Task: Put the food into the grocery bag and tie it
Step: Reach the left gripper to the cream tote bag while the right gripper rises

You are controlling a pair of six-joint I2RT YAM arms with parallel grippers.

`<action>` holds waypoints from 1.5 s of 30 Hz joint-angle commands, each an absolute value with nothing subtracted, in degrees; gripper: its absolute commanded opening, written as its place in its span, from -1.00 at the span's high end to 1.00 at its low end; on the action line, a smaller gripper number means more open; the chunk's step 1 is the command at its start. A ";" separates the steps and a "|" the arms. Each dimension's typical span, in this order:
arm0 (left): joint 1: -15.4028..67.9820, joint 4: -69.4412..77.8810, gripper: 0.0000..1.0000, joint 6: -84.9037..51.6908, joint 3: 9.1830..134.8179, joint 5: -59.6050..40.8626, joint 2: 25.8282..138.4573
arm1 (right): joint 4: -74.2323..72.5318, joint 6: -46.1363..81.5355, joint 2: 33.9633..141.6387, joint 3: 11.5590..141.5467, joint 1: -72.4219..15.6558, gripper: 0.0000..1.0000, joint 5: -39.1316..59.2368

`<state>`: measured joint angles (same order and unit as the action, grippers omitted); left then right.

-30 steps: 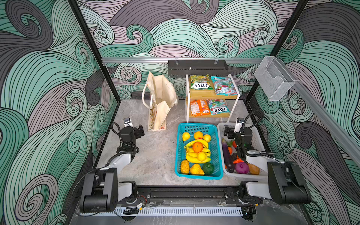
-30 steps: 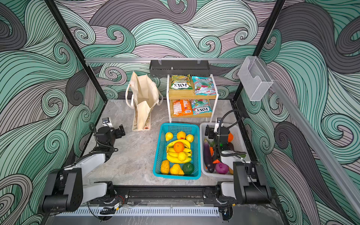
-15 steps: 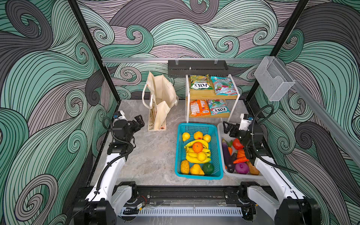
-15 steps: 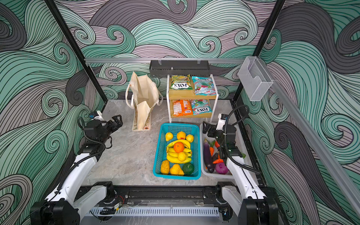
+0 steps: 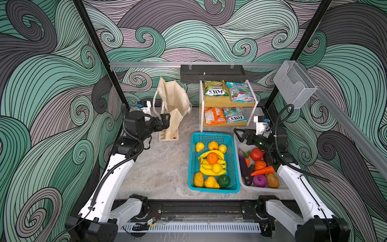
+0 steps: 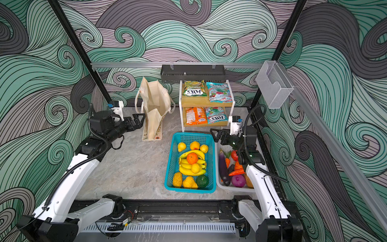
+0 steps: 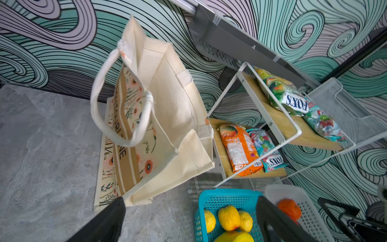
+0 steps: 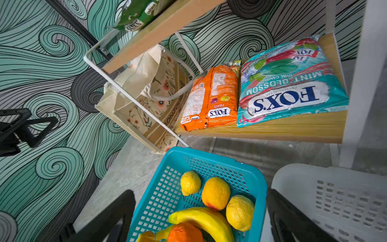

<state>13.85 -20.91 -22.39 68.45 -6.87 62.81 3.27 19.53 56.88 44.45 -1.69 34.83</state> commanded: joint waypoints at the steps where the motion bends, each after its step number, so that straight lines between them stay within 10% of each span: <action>1: 17.95 -29.94 -0.97 -15.47 75.50 -3.12 66.69 | 6.26 21.20 57.60 47.04 -2.17 -0.93 41.19; 35: 31.03 -65.96 -0.72 4.02 134.56 29.12 121.99 | 7.69 11.95 59.74 47.86 -12.59 -0.87 38.18; 45: 31.11 -68.09 1.00 2.05 134.07 31.30 120.92 | 7.27 12.22 59.88 47.46 -12.66 -0.85 37.63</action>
<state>30.59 -64.14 3.25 132.73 29.17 121.93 7.94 12.60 59.61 48.05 -12.58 38.41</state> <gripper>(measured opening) 0.047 0.928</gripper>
